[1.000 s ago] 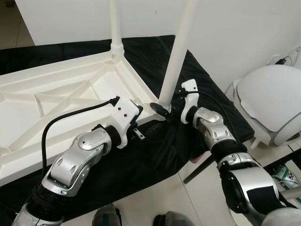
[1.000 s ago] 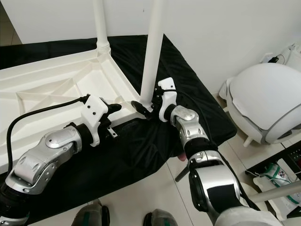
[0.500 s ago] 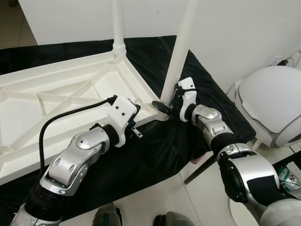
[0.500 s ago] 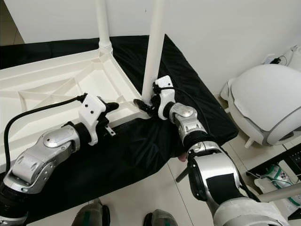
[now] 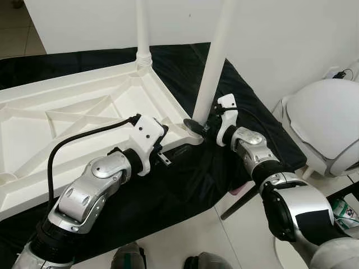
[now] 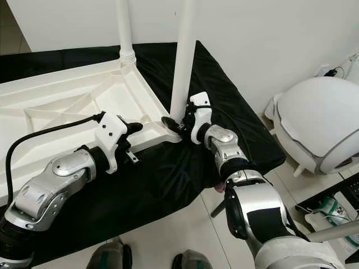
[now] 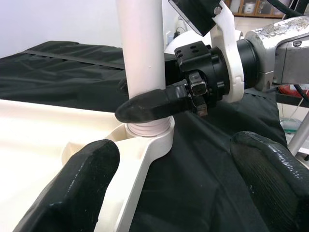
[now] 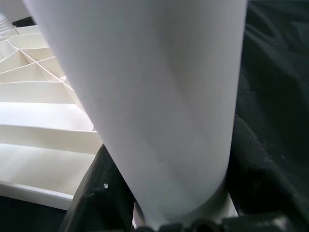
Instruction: Building children table
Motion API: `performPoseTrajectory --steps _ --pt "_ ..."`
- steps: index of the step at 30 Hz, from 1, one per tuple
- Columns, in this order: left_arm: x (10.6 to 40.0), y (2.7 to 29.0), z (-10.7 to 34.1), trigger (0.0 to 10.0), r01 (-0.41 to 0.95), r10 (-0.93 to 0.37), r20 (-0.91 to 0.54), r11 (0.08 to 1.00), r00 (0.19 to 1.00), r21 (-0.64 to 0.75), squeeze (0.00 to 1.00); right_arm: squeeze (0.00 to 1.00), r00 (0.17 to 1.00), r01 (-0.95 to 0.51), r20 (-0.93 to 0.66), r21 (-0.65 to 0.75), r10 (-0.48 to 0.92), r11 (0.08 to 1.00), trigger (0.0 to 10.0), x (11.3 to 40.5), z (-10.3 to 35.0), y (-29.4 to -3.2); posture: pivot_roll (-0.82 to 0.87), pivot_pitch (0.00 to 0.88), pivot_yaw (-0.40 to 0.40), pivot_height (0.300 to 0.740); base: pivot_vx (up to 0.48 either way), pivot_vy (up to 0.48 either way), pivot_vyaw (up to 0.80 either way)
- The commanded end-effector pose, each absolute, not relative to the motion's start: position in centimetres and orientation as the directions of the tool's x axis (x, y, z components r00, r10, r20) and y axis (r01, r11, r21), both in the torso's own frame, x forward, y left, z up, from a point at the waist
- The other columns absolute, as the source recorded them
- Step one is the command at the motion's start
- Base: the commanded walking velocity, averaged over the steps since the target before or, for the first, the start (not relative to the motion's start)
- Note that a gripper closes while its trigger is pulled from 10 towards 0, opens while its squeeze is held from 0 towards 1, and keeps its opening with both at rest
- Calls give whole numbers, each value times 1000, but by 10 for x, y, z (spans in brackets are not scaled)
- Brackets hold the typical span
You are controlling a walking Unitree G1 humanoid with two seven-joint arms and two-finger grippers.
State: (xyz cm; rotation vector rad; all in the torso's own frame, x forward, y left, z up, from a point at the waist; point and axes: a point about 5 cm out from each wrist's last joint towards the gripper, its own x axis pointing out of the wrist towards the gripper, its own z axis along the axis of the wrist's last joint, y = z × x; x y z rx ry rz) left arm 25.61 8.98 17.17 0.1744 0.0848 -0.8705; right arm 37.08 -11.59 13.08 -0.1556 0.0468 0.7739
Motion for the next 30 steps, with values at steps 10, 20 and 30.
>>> performPoseTrajectory --steps 10,20,30 --pt "246 83 169 10000 828 -813 -157 554 561 85 0 0 879 -460 -160 -39 449 887 10000 367 105 -138 26 0 -56 740 0 0 0" --pt "245 82 167 10000 830 -815 -159 553 557 77 0 0 994 -71 -85 52 75 996 10000 355 101 -120 25 0 -62 740 0 0 0" --pt "246 82 168 10000 829 -815 -156 553 558 78 0 0 979 -188 -55 107 195 976 10000 336 108 -72 23 0 -67 740 0 0 0"
